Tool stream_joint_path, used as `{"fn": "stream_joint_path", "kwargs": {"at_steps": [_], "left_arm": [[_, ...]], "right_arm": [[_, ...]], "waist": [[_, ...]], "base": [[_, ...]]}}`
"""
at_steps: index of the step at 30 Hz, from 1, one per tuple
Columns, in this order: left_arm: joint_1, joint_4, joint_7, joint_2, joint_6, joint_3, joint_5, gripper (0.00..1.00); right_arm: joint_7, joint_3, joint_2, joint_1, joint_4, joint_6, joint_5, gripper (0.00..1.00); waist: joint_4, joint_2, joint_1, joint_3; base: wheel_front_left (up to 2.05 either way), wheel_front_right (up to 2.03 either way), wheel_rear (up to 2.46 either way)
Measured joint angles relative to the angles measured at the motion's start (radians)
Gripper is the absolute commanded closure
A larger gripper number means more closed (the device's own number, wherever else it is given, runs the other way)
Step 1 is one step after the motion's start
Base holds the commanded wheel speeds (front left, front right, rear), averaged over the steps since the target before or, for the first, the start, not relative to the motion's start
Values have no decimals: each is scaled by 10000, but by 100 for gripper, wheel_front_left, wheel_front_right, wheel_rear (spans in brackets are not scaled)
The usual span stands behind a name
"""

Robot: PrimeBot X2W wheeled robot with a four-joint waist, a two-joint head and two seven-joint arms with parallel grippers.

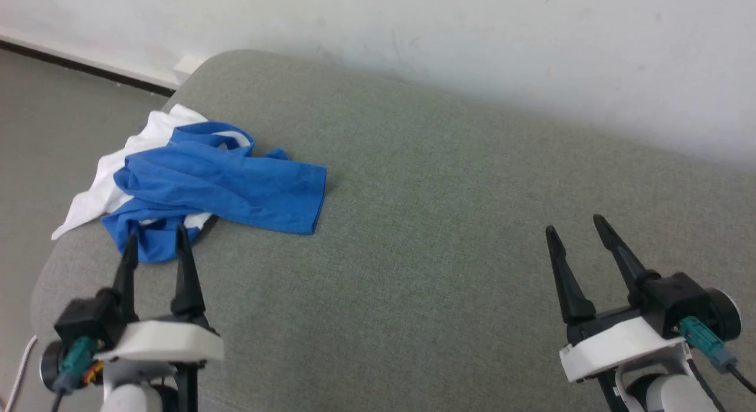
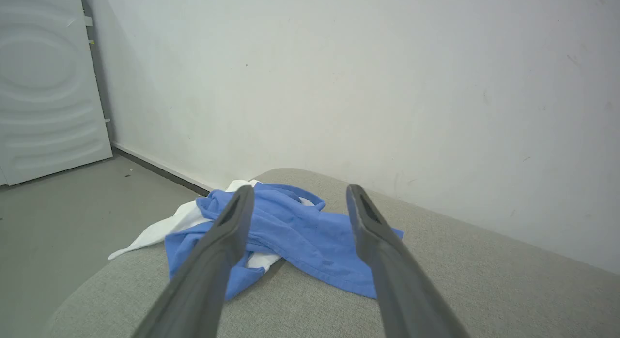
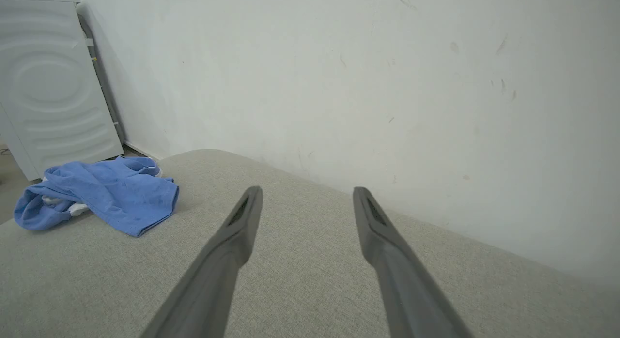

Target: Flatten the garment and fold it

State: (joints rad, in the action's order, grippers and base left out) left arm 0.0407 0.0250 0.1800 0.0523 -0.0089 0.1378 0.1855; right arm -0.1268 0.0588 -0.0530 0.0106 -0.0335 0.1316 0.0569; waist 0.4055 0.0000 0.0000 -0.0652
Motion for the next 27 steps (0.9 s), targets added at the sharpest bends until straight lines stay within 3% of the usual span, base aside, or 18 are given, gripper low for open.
{"fn": "stream_joint_path", "kwargs": {"at_steps": [9, 16, 20, 27], "left_arm": [[2104, 357, 207, 291, -445, 913, -107, 0], [4340, 2476, 184, 1475, -779, 1216, 151, 0], [5656, 4103, -729, 2345, -961, 1175, 673, 0], [7377, 7124, -3837, 3438, -1062, 1095, 2052, 0]], "right_arm": [[209, 121, 8, 503, -314, 0, -240, 0], [384, 259, 19, 1013, -531, -2, -512, 0], [474, 385, 25, 1321, -596, 0, -732, 0], [562, 612, 27, 1835, -663, 0, -953, 0]], "waist": [[25, 0, 1, -750], [-96, 0, 2, -1651], [-197, 0, 3, -2226], [-428, 0, 4, -3216]], "base": [[0, 0, 0], [0, 0, 0], [0, 0, 0], [0, 0, 0]]}}
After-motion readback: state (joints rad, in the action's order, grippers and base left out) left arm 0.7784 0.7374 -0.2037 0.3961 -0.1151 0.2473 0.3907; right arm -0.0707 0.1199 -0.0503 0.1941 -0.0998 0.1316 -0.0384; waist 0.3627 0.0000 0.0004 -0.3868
